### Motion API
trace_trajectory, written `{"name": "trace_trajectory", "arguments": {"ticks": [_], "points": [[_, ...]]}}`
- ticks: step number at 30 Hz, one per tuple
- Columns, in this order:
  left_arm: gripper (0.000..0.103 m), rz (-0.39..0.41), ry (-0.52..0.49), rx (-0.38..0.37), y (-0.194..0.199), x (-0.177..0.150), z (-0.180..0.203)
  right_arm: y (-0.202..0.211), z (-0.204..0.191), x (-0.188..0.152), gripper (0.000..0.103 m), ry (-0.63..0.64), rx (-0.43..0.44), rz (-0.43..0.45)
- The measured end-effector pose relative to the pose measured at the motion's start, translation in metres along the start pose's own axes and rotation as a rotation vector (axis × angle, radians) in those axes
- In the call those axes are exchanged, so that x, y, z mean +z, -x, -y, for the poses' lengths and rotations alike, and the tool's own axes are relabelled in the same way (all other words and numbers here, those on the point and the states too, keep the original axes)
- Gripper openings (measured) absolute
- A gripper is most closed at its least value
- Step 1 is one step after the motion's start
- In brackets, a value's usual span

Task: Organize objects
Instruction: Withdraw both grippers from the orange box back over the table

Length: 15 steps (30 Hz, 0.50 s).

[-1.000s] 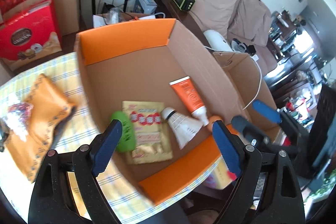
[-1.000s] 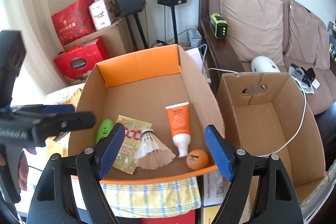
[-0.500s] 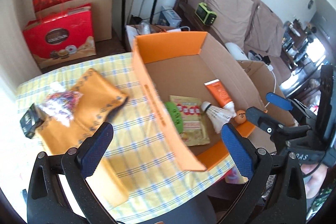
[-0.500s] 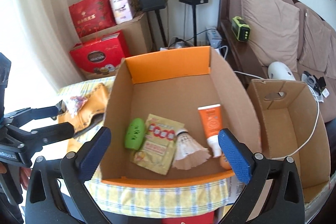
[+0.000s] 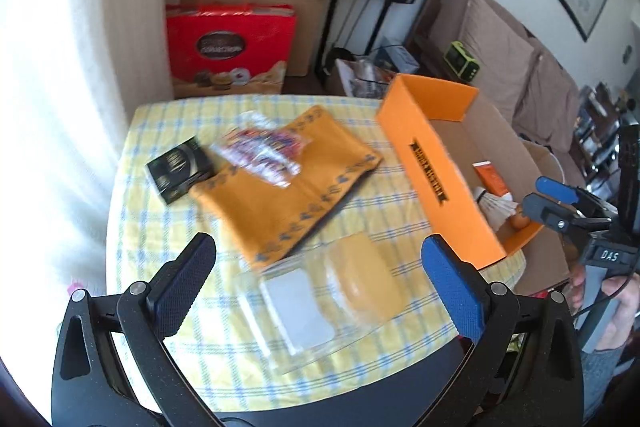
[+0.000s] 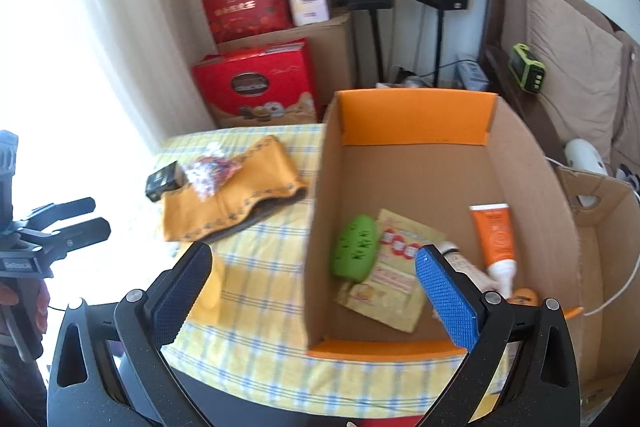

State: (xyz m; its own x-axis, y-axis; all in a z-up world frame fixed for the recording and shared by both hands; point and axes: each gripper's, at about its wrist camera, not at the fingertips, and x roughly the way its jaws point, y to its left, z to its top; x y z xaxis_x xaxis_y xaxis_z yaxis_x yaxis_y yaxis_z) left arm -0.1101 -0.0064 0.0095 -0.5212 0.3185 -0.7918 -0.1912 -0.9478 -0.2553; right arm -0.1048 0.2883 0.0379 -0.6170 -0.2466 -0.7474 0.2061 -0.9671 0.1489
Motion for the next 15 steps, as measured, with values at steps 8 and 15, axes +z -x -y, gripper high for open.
{"name": "trace_trajectory", "arguments": {"ticks": [8,15], "points": [[0.102,-0.011,0.086,0.013,0.003,-0.030,-0.047,-0.027,-0.048,-0.006,0.093,0.072,0.050,-0.032],[0.086,-0.028,0.126,-0.010,-0.005,-0.043,-0.062,-0.059,-0.072,-0.011,0.073,0.084,0.070,-0.092]]}}
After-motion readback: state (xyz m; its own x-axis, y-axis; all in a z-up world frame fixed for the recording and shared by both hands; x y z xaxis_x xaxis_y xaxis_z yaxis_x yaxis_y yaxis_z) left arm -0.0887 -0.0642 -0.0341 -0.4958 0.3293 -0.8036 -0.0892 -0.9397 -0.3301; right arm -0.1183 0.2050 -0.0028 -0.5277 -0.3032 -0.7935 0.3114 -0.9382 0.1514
